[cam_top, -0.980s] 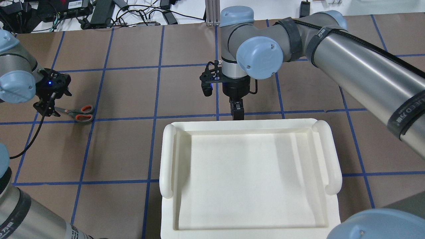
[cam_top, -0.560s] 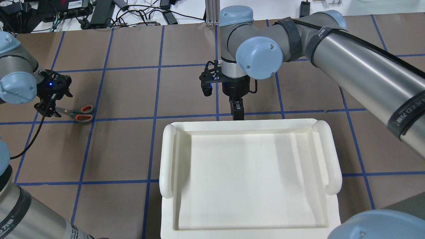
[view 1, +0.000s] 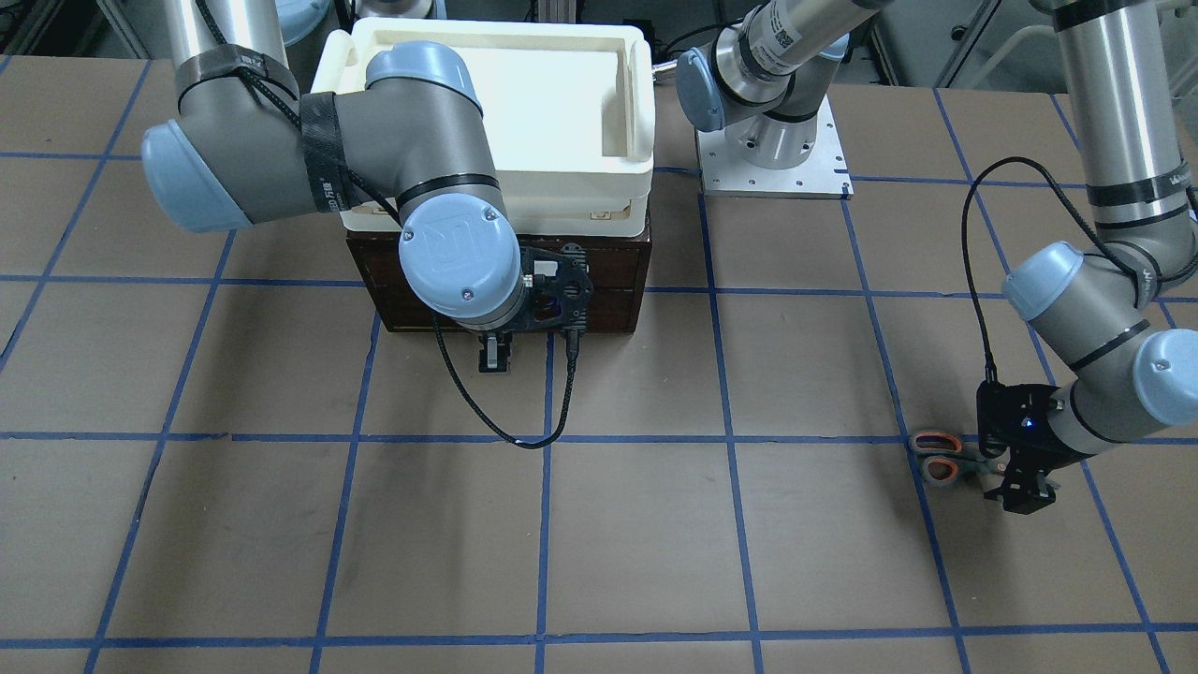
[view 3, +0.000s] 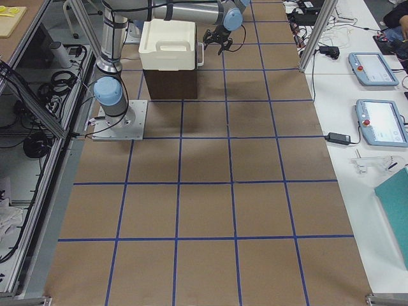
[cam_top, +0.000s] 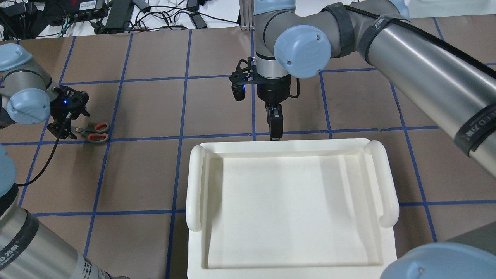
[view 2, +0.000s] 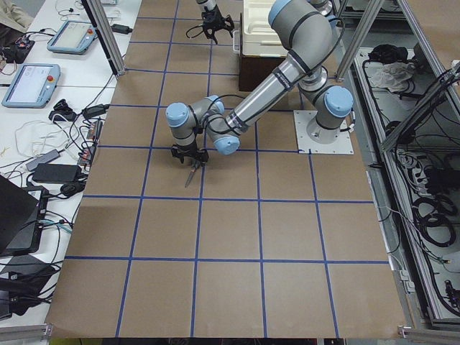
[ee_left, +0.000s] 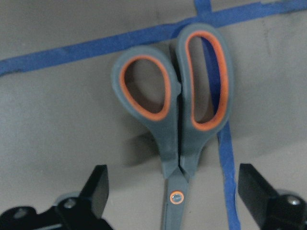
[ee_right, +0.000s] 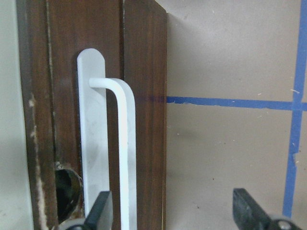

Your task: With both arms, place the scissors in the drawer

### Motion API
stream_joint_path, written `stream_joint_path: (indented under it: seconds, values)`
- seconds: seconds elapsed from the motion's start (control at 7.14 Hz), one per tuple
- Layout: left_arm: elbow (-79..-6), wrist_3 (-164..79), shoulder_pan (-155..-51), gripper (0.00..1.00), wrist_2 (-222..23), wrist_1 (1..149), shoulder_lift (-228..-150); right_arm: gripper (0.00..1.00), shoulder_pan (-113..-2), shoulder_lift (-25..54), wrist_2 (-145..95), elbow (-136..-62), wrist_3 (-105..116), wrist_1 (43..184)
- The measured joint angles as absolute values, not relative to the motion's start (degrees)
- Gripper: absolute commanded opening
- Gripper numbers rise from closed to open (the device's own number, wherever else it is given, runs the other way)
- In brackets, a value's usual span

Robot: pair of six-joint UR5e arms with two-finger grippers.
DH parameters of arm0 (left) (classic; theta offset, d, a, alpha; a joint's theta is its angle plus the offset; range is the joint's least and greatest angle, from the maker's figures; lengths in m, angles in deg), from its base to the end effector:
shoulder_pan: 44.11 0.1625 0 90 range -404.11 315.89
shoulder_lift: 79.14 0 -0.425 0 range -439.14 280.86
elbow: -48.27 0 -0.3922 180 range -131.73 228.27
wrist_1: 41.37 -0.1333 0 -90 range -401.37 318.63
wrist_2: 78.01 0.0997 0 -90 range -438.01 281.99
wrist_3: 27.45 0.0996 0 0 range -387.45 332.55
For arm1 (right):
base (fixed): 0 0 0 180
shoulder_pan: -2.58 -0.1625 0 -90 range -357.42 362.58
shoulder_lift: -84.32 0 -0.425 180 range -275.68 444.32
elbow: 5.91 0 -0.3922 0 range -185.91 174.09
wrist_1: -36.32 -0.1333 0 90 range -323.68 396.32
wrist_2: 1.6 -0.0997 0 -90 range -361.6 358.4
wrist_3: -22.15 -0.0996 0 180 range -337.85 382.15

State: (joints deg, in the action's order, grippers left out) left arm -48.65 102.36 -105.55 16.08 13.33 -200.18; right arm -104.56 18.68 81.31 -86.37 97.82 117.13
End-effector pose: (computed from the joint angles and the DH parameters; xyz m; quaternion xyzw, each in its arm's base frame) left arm 0.1872 -0.6078 0.1815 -0.7728 -0.6332 -0.0394 0.0161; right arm 0.3175 -0.5355 0.3185 -0.6982 0.6825 0.1515 0.1542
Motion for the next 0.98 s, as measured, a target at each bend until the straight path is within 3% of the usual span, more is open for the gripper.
stream_joint_path:
  seconds: [0.7, 0.98]
  values:
    - [-49.3, 103.58, -105.15, 0.7, 15.49, 11.33, -201.33, 0.88, -104.56, 19.59, 81.62, -87.33, 98.79, 116.23]
    - [-49.4, 104.31, -105.02, 0.53, 15.38, 10.4, -201.4, 0.89, -104.56, 19.76, 81.61, -87.74, 99.04, 116.52]
